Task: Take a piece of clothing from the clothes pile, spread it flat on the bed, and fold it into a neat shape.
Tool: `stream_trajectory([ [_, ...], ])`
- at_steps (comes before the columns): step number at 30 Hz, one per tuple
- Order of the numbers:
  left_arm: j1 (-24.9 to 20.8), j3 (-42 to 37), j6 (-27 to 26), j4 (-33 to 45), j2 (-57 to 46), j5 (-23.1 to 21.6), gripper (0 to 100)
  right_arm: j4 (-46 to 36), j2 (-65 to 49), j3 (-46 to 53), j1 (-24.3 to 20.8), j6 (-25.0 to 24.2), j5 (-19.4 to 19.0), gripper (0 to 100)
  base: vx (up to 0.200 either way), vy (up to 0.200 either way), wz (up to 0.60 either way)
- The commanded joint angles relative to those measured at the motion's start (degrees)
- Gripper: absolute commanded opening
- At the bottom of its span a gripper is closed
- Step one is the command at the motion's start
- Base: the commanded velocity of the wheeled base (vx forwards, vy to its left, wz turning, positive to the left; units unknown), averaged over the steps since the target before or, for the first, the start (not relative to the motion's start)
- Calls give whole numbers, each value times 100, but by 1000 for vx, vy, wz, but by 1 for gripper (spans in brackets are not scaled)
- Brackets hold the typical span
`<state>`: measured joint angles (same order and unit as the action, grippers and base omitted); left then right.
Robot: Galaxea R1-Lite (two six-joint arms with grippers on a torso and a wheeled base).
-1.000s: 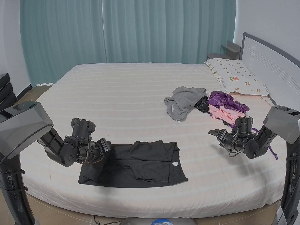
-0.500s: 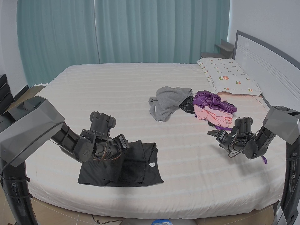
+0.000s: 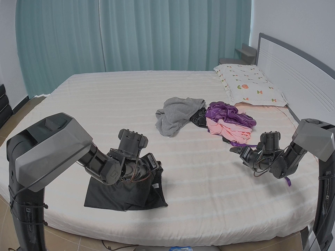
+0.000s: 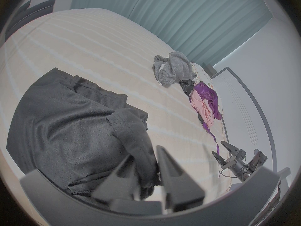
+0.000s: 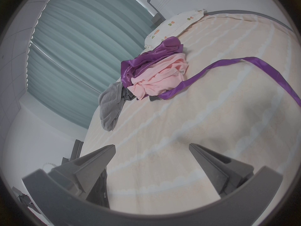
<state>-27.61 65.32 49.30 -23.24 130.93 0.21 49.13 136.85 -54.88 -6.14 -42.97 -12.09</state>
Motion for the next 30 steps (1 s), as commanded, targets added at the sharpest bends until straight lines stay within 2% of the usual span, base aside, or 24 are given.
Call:
stream_trajectory([
  [1, -43, 16, 89, -6, 82, 6, 100, 0, -1, 30, -10, -1, -4, 100, 0, 0, 0],
  [7, -69, -72, 291, -14, -129, 14, 100, 0, -45, 74, -89, -1, -4, 100, 0, 0, 0],
  [10, -95, -318, 607, -67, -454, 14, 100, 0, -53, 109, -124, -1, -4, 100, 0, 0, 0],
  [13, 10, -564, 941, -67, -788, 6, 100, 0, -115, 171, -177, -1, -4, 100, 0, 0, 0],
  [17, 397, -995, 1029, -76, -1166, -117, 100, -9, -299, 364, -388, -1, -4, 100, 0, 0, 0],
  [21, 722, -1276, 1310, -76, -1359, -363, 100, 0, -343, 487, -607, -9, 5, 100, 0, 50, 0],
  [23, 1082, -1522, 1565, -137, -1544, -794, 100, -9, -414, 549, -792, -9, 111, 100, 0, 200, 0],
  [25, 1329, -1707, 1618, -225, -1649, -1146, 100, -17, -431, 584, -959, -18, 216, 100, 0, 200, 0],
  [26, 1329, -1707, 1618, -225, -1649, -1146, 100, -17, -431, 584, -959, -18, 216, 100, 0, 200, 0],
  [27, 1557, -1926, 1618, -357, -1702, -1453, 100, -9, -440, 663, -1179, -9, 357, 100, 0, 200, 0],
  [30, 1803, -2102, 1609, -603, -1641, -1743, 100, -9, -422, 681, -1390, -1, 524, 100, 0, 200, 0],
])
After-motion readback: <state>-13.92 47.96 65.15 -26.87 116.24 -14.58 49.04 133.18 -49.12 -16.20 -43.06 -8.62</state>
